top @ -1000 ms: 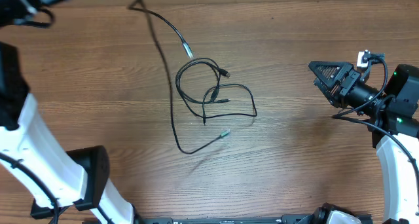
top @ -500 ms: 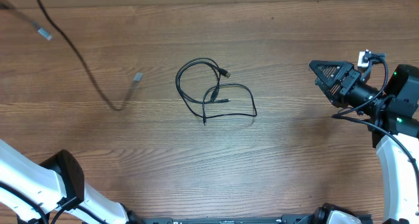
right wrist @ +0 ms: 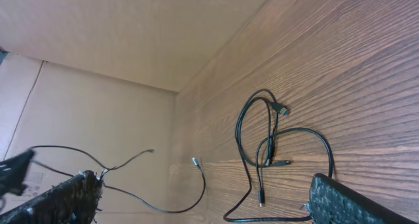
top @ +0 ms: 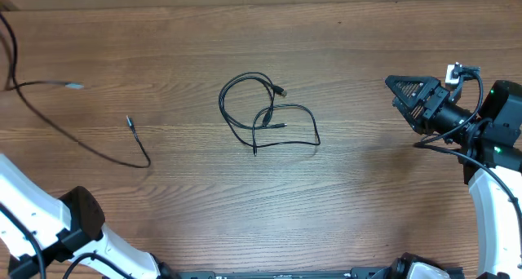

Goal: Untangle cables
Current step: 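Drag one cable strand leftward with the left gripper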

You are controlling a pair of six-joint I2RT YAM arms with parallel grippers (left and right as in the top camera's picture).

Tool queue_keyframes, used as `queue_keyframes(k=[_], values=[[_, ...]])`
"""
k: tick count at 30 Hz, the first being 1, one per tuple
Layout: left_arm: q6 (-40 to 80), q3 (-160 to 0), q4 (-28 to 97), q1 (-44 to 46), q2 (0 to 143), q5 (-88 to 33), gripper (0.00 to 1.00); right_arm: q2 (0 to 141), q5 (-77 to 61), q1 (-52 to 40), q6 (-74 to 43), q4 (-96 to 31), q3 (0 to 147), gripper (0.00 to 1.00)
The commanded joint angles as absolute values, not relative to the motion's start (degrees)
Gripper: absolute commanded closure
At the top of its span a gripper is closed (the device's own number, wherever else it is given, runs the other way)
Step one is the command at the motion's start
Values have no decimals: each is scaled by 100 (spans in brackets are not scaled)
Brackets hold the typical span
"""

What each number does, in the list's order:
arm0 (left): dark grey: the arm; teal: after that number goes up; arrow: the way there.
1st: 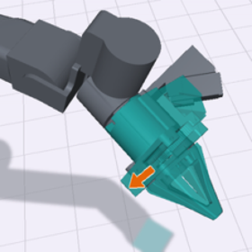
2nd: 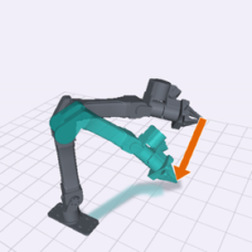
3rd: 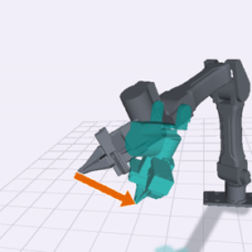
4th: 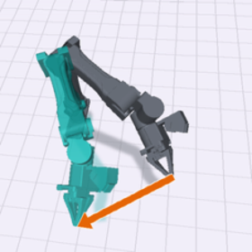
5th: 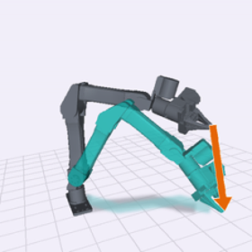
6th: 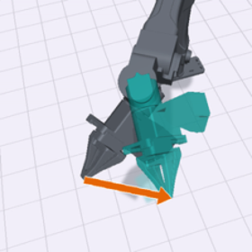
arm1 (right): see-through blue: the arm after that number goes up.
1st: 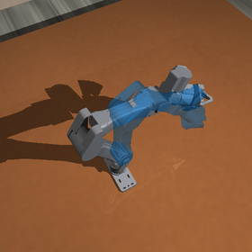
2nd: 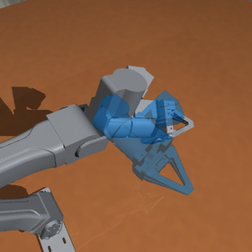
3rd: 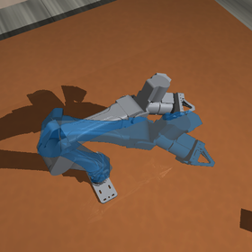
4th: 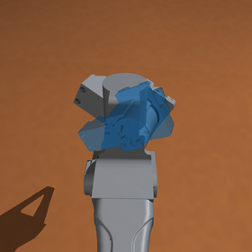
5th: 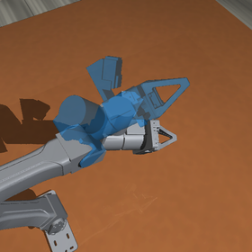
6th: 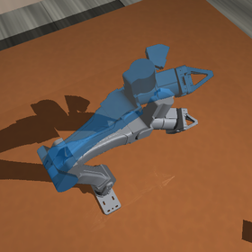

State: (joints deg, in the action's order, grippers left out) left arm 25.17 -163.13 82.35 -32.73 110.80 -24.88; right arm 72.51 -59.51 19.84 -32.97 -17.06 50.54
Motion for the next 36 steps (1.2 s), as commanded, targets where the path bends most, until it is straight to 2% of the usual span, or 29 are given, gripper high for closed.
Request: queue_keyframes(k=[1, 14, 25, 26, 28, 29, 30, 36], values=[[2268, -15648, 8162, -3299, 11039, -1540, 96, 7214, -5894, 1999, -3251, -1684, 5087, 0], [2272, -14372, 7769, -3658, 11579, -696, 96, 7214, -5863, 1999, -3251, -1684, 5087, 0], [3177, -14269, 7950, -4829, 12230, -727, 96, 7214, -5787, 1999, -3251, -1684, 5085, 0], [3175, -14269, 7964, -4897, 12269, -834, 89, 7214, -5787, 1999, -3251, -1684, 5087, 0], [3175, -14267, 7994, -4987, 12346, -982, 54, 7214, -5787, 1999, -3253, -1684, 5087, 0], [3175, -14265, 8001, -5028, 12401, -1133, 9, 7214, -5787, 1999, -3251, -1684, 5085, 0], [3175, -14265, 8016, -5037, 12414, -1243, 0, 7214, -5787, 1999, -3251, -1684, 5087, 0], [2388, -14265, 7878, -4976, 12422, -2587, 0, 7214, -5787, 1999, -3251, -1684, 5087, 0]])
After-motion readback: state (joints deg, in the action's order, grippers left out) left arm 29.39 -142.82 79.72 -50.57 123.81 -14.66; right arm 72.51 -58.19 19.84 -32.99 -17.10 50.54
